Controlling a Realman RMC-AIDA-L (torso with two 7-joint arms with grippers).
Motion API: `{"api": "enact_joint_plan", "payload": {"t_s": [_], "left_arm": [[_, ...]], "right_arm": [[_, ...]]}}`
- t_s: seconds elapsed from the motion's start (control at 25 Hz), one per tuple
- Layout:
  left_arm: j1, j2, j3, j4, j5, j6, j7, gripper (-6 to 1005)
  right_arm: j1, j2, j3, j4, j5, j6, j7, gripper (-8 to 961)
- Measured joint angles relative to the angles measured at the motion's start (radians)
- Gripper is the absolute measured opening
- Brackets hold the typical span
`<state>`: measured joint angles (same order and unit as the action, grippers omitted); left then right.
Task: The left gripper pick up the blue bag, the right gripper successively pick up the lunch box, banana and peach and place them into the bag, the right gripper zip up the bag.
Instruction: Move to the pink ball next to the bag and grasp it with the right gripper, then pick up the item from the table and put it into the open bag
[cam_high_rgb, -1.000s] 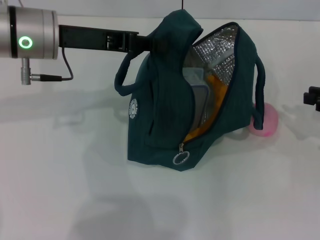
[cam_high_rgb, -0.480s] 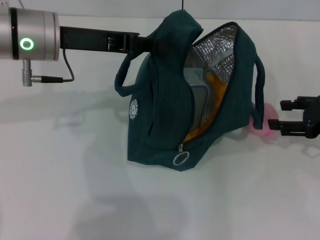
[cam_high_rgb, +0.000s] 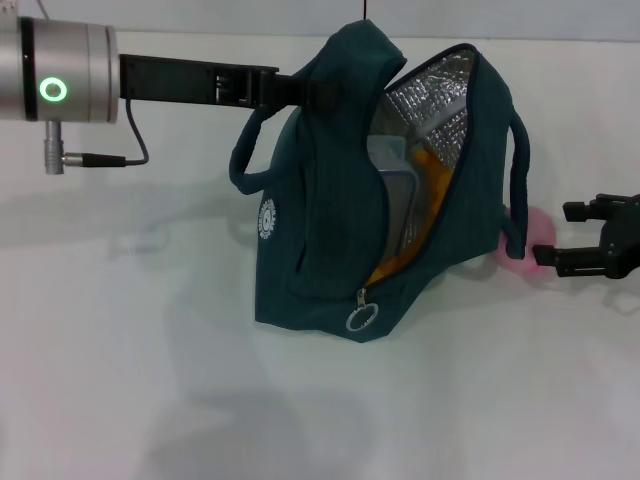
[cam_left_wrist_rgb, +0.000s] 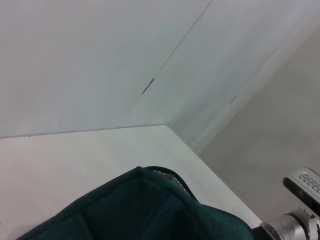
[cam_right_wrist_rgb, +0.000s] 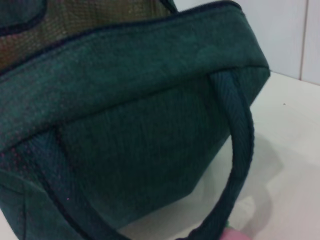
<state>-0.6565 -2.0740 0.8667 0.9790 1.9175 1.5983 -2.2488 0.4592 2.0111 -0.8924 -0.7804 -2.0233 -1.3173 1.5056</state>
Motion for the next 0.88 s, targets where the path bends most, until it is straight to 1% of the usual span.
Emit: {"api": "enact_joint_plan", "payload": {"t_s": [0.16, 0.24, 0.48, 0.88], "left_arm": [[0.0, -0.001, 0.0, 0.0, 0.0, 0.0, 0.0, 54], [0.0, -0.002, 0.0, 0.0, 0.0, 0.0, 0.0, 53], [0.0, -0.003, 0.0, 0.0, -0.001, 0.003, 0.0, 53], [0.004, -0.003, 0.0, 0.0, -0.002, 0.003, 0.0, 54]], "right_arm": [[0.004, 0.0, -0.002, 0.017, 0.0, 0.015, 0.0, 873], [0.014, 0.0, -0.005, 0.034, -0.001, 0.018, 0.0, 748], [0.024, -0.001, -0.021, 0.055, -0.002, 0.036, 0.001, 549], [0.025, 0.0, -0.021, 0.056, 0.003, 0.048, 0.002, 415]]}}
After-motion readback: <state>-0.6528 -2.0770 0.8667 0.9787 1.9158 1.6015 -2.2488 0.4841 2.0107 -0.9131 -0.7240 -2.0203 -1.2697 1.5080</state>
